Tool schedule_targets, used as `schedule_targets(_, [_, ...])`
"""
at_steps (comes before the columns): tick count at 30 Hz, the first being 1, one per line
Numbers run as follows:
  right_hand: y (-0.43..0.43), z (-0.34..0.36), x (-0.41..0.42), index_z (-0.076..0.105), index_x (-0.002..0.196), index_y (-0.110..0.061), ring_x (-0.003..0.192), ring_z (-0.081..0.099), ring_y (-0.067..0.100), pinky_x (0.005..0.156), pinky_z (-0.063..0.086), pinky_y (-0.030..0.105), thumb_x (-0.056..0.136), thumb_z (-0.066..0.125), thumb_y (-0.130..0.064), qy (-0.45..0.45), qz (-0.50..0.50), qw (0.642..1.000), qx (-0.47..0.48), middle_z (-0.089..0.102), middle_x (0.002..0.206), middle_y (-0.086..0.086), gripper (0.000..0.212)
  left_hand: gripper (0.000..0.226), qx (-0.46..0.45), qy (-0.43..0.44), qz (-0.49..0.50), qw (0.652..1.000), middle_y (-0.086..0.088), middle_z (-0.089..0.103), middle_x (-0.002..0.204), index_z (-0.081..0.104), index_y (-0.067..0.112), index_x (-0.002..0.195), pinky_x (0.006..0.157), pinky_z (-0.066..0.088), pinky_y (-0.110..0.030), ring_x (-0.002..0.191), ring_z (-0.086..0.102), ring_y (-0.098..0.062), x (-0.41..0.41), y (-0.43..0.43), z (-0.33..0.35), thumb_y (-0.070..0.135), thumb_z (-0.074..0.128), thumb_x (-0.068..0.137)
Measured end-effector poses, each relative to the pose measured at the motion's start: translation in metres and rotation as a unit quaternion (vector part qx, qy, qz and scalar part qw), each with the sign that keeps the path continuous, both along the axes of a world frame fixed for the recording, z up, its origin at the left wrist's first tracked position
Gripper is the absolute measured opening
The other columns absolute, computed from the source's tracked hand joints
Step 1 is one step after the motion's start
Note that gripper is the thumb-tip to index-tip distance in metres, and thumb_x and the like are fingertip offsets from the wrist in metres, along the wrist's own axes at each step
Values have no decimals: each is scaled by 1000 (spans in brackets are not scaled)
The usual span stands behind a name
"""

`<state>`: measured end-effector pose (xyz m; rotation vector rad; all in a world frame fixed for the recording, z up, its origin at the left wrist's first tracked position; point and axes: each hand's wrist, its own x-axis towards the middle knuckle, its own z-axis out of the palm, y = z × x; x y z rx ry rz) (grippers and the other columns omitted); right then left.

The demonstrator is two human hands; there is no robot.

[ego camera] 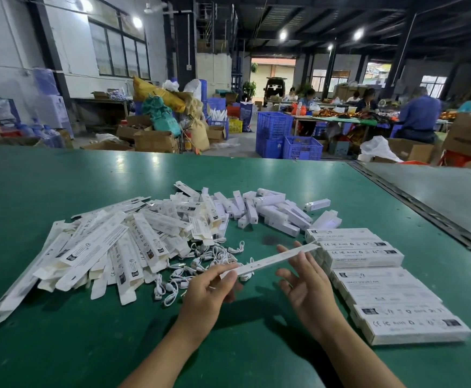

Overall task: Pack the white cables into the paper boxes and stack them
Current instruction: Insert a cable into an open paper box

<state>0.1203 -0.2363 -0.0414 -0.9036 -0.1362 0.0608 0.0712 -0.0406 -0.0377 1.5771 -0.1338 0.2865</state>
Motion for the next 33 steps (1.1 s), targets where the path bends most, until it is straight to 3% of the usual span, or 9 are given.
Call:
schedule_targets(3, [-3,0,1,56,125,-16,63,65,13,56,53,22,83,60,-38,16,-10,1000,13,70,117,13,48,15,36,-11,-3,999,2,65,65,76,30,93,57,45,-22,60,54,-9,1,2,-2,41,66,91])
schedule_targets(6, [-5,-1,2,59,117,-13,60,64,12,56,54,21,81,63,-37,39,-21,999,26,72,108,18,44,48,114,-57,-10,992,9,59,65,76,24,92,54,34,-11,55,47,0,-1,5,-3,64,51,81])
schedule_targets(11, [-5,-5,5,67,96,-9,73,60,21,63,56,28,73,67,-31,71,-39,996,-26,68,92,18,31,71,86,26,-58,994,5,64,90,68,12,92,70,43,-11,82,61,-6,-3,4,-2,77,48,71])
schedule_targets(16, [2,-7,-1,75,78,-11,65,65,17,55,54,26,79,68,-25,24,-29,993,-114,70,78,12,16,65,6,177,-243,954,-3,74,106,51,27,130,71,56,-23,87,72,-17,-4,3,0,47,78,74])
schedule_targets(24, [5,-13,-3,72,84,-13,60,61,19,47,45,23,77,69,-33,1,-47,983,-176,68,76,13,21,28,17,182,-256,949,-17,75,98,58,11,126,54,57,-32,62,70,-29,-3,2,-3,10,61,98])
schedule_targets(26, [6,-13,-3,72,90,-16,68,64,26,56,52,33,73,72,-39,-2,-51,982,-180,70,82,16,28,28,10,179,-249,952,-17,75,98,57,12,127,53,57,-32,61,70,-29,-4,2,-4,9,59,98])
schedule_targets(28, [7,-12,-3,60,120,-21,76,67,34,70,57,47,70,75,-40,-5,-71,980,-187,71,98,15,56,32,-3,169,-229,959,-16,75,101,54,17,129,54,57,-34,61,69,-32,-3,-1,-5,11,60,99])
schedule_targets(31, [12,-6,-10,35,134,-48,82,69,19,64,60,40,74,80,-23,-80,-124,948,-282,55,123,-11,79,41,-49,163,-148,974,-11,75,104,46,23,128,56,58,-39,66,71,-38,2,-4,-8,24,66,93])
schedule_targets(33, [14,-2,-16,44,125,-50,88,62,10,68,57,25,75,80,-32,-217,-171,861,-428,46,127,-21,64,51,-87,162,-104,977,-10,75,106,44,19,126,65,59,-43,79,73,-38,8,-3,-12,35,67,84])
